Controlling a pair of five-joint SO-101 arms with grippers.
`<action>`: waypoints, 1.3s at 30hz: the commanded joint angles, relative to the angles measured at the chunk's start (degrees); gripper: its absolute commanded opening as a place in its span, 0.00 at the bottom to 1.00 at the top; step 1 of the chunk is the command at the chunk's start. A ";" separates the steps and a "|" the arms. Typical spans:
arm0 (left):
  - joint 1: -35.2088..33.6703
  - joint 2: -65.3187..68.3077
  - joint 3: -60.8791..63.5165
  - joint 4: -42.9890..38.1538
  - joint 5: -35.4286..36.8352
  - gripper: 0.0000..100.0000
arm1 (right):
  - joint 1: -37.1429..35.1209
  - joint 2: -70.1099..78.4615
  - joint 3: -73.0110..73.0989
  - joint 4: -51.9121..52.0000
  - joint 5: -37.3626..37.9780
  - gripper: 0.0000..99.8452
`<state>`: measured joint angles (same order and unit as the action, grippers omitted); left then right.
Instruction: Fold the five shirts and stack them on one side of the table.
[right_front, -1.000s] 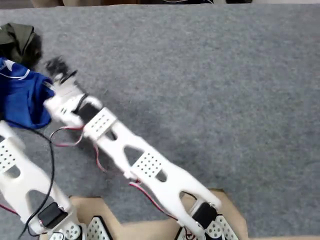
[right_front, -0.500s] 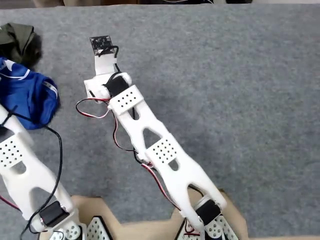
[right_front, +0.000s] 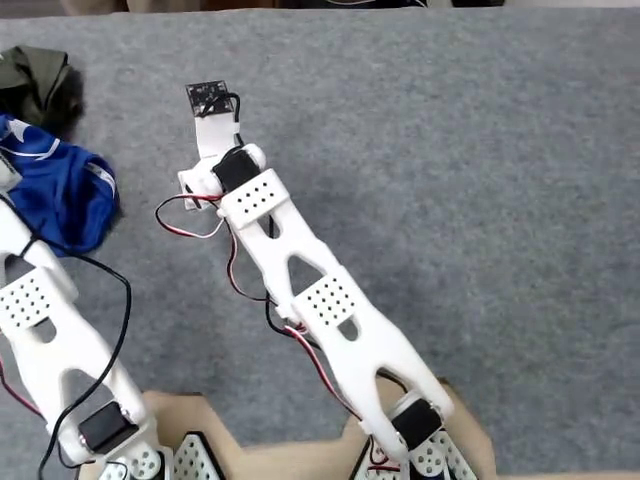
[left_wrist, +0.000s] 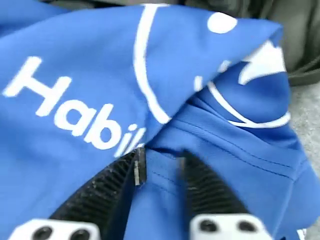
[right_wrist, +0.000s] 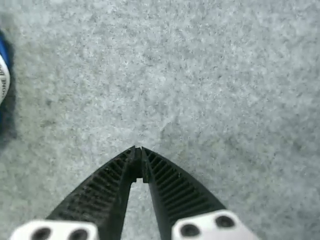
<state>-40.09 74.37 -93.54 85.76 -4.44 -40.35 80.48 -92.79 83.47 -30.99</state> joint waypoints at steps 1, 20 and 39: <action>1.32 -4.97 -2.29 0.97 0.35 0.03 | 1.01 -6.64 -2.77 0.35 -0.79 0.01; 2.29 -6.99 4.75 -18.73 -7.38 0.23 | 4.18 -6.73 -2.77 3.16 -0.88 0.01; 5.19 -3.21 -2.11 -9.58 -12.04 0.02 | 4.62 -6.46 -2.77 3.25 -0.88 0.01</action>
<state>-36.57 76.04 -92.57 73.19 -16.04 -36.75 80.48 -92.79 86.46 -30.99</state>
